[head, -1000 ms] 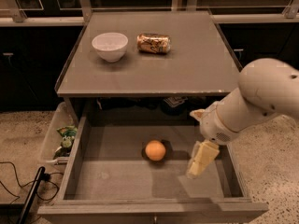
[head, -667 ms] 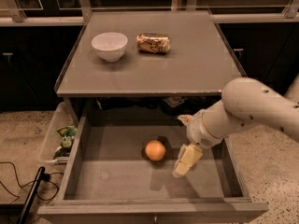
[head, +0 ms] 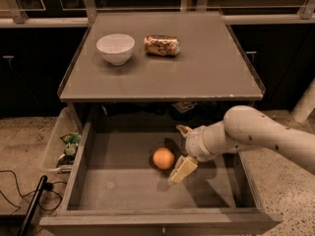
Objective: Pick orange from top drawer and place on counter
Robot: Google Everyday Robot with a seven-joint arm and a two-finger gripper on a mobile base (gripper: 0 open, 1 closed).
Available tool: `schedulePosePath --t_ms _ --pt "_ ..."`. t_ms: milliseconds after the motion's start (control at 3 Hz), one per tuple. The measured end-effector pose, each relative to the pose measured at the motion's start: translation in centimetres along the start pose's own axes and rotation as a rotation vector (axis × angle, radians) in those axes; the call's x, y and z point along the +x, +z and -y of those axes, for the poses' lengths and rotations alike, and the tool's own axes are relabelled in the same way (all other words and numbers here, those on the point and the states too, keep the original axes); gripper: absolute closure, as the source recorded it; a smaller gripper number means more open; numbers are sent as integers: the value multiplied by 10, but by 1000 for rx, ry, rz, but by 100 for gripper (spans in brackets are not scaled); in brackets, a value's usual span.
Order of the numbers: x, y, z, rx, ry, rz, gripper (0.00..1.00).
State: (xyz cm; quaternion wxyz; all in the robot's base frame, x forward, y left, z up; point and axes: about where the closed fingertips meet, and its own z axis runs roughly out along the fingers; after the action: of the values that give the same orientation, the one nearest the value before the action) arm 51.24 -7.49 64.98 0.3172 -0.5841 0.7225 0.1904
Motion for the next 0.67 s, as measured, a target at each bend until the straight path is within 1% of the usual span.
schedulePosePath --t_ms 333,667 --pt "10 26 7 11 7 58 0" --pt "15 44 9 1 24 107 0"
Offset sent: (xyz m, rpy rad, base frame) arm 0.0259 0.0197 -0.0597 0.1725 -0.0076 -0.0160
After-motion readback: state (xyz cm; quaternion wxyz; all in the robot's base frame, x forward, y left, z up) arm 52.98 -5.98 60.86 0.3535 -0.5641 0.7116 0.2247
